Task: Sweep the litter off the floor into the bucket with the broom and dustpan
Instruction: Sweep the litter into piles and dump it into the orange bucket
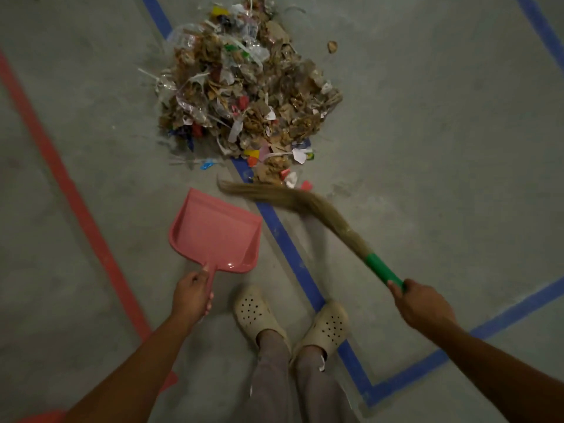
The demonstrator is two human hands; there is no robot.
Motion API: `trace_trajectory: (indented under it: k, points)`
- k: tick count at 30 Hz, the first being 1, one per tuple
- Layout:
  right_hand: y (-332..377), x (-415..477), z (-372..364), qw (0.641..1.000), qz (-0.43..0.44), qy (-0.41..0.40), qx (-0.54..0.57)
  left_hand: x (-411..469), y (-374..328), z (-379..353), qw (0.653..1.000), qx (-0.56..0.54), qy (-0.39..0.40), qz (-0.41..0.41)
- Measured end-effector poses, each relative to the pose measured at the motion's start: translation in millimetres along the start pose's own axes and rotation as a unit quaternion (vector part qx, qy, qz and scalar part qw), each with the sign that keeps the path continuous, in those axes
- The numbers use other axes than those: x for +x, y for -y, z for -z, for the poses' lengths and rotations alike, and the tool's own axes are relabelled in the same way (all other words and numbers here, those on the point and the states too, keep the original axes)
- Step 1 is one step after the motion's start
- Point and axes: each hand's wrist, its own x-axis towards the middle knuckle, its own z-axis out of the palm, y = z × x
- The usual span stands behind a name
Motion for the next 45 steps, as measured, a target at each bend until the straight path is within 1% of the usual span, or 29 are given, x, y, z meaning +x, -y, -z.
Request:
trace_trajectory:
  k: [4,9,12,15,19,22,26,30,32,35,38,41,43,45]
  points:
    - [8.5,12.3,32.8,0.999,0.007,-0.042,0.032,2.2,-13.8,-0.4,1.000,0.003,-0.002,-0.016]
    - [8.7,-15.8,71.0,0.994,0.032,-0.092,0.052,-4.0,-42.2,7.3,0.999,-0.029,0.011,-0.032]
    - [-1.7,-38.0,93.6,0.991,0.029,-0.119,0.045,-9.3,-60.3,14.7,0.998,-0.049,0.028,-0.029]
    - [-11.0,-51.3,121.5,0.990,0.015,-0.134,0.038,-9.9,-72.1,23.5,0.998,-0.039,0.048,-0.031]
    - [-3.2,-40.8,157.5,0.985,0.004,-0.158,0.062,-0.5,-82.1,27.3,0.997,-0.027,0.074,-0.028]
    - [16.7,-7.6,175.1,0.983,0.003,-0.162,0.091,15.8,-86.3,18.2,0.996,-0.026,0.077,-0.029]
    - [52.1,82.9,184.7,0.975,-0.007,-0.174,0.139,50.7,-89.5,-6.5,0.997,-0.035,0.061,-0.031]
    - [91.8,187.0,189.9,0.968,-0.038,-0.157,0.193,100.2,-85.0,-31.2,0.998,-0.023,0.048,-0.025]
    - [108.7,227.1,194.6,0.967,-0.048,-0.132,0.211,124.3,-80.0,-38.9,0.999,-0.001,0.042,-0.017]
    - [118.2,265.4,187.0,0.981,-0.035,-0.085,0.170,155.1,-80.4,-47.9,0.998,0.038,0.057,-0.006]
    - [112.9,275.5,161.5,0.992,0.033,-0.090,0.079,178.8,-100.4,-60.2,0.994,0.072,0.080,-0.028]
    - [97.4,262.1,133.9,0.994,0.079,-0.071,0.006,192.9,-126.8,-76.9,0.990,0.088,0.096,-0.047]
    - [81.2,248.6,121.6,0.992,0.098,-0.074,-0.004,196.0,-137.2,-87.4,0.989,0.087,0.109,-0.049]
    - [64.7,235.8,117.5,0.991,0.097,-0.092,0.019,195.8,-139.4,-93.5,0.989,0.085,0.115,-0.039]
